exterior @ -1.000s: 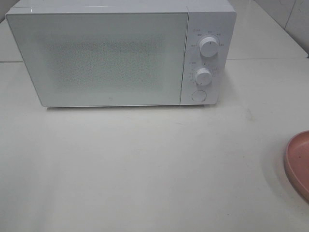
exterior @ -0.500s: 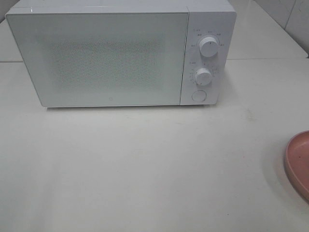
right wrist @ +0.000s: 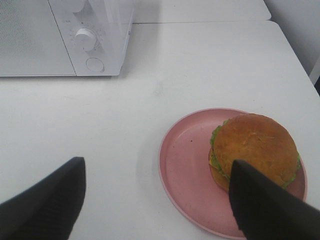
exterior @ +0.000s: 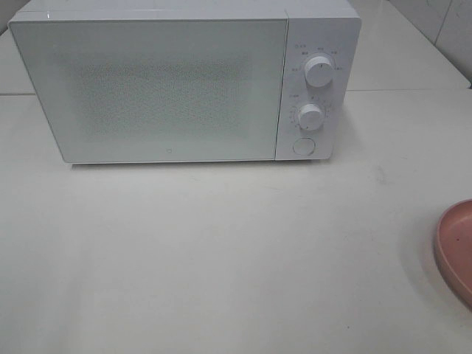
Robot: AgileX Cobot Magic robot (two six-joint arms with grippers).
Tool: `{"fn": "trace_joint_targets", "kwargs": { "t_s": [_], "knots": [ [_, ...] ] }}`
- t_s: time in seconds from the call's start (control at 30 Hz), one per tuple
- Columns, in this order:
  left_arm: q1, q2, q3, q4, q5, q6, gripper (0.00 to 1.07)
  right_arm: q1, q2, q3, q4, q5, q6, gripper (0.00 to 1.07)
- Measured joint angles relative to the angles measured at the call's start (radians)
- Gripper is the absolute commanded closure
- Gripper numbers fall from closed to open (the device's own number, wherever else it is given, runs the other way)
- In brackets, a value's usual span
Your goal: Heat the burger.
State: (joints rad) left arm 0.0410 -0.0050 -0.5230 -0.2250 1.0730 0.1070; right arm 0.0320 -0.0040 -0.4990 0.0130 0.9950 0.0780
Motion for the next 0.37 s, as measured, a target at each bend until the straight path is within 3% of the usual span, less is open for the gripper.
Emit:
{"fn": "trace_joint_targets", "kwargs": {
  "t_s": [0.37],
  "knots": [
    [0.000,0.000,0.000,0.000,0.000,0.000,0.07,0.000,0.000,0.000,0.000,0.000,0.000,0.31]
  ]
}}
